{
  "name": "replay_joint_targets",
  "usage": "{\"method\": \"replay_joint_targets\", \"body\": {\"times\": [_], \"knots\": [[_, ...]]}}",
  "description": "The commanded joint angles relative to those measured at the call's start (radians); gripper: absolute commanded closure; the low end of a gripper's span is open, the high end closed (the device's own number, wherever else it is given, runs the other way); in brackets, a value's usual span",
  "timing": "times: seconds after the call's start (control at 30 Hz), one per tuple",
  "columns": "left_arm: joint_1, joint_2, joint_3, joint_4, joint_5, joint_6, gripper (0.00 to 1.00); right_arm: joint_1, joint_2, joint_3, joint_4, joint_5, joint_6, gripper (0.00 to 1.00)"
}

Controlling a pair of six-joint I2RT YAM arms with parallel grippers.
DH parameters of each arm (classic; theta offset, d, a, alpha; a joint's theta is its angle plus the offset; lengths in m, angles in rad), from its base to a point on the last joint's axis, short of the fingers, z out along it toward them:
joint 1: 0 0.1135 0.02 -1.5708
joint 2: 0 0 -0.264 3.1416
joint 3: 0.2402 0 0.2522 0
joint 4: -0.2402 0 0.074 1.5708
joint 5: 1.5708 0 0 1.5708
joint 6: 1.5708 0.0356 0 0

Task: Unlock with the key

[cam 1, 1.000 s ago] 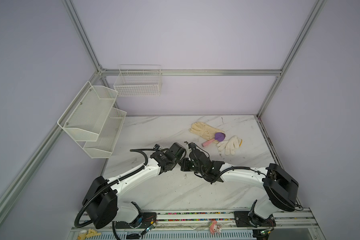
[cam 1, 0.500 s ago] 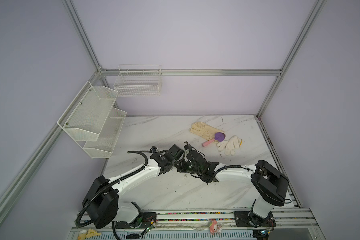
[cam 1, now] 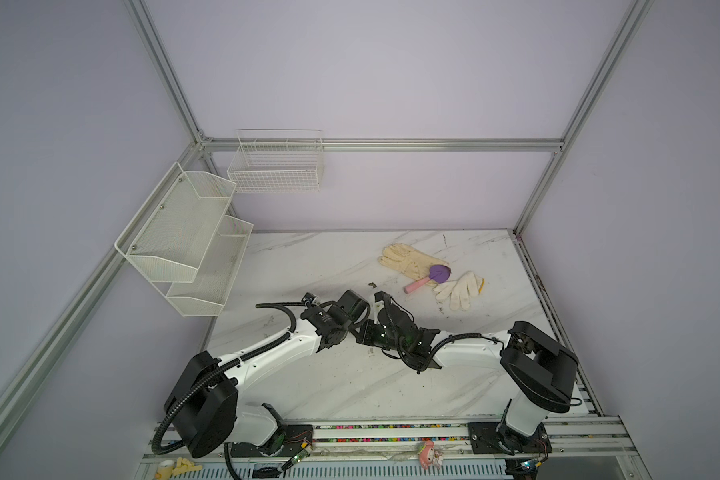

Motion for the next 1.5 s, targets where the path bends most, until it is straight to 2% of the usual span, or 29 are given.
{"method": "replay_joint_targets", "body": {"times": [0.0,0.13,0.3,0.43,0.6,0.67,0.8,0.9,1.07,1.47], "knots": [[-0.018,-0.068,-0.043,-0.019,0.193,0.012,1.00,-0.003,-0.051,0.013,0.084,0.093,0.001,1.00],[0.028,-0.096,-0.041,-0.078,0.113,0.019,1.00,0.020,-0.063,-0.014,0.053,0.069,0.004,1.00],[0.060,-0.083,-0.022,-0.096,0.066,0.032,1.00,0.022,-0.080,-0.065,0.076,0.005,0.049,1.00],[0.068,-0.065,-0.003,-0.093,0.069,0.036,1.00,0.023,-0.083,-0.045,0.019,-0.005,0.025,1.00],[0.070,-0.062,0.009,-0.078,0.086,0.030,1.00,0.022,-0.086,-0.017,-0.116,0.087,-0.029,1.00],[0.071,-0.059,0.015,-0.062,0.108,0.030,1.00,0.022,-0.069,-0.017,-0.103,0.085,-0.039,1.00],[0.070,-0.054,0.024,-0.061,0.103,0.035,1.00,0.038,-0.075,-0.037,0.037,0.012,-0.044,1.00],[0.070,-0.054,0.029,-0.056,0.103,0.034,1.00,0.065,-0.074,-0.004,-0.001,0.022,-0.066,1.00],[0.073,-0.065,0.029,-0.056,0.098,0.037,1.00,0.066,-0.079,-0.048,-0.006,0.045,-0.026,1.00],[0.078,-0.081,0.045,-0.049,0.119,0.052,1.00,0.046,-0.077,-0.055,0.018,0.012,-0.047,1.00]]}}
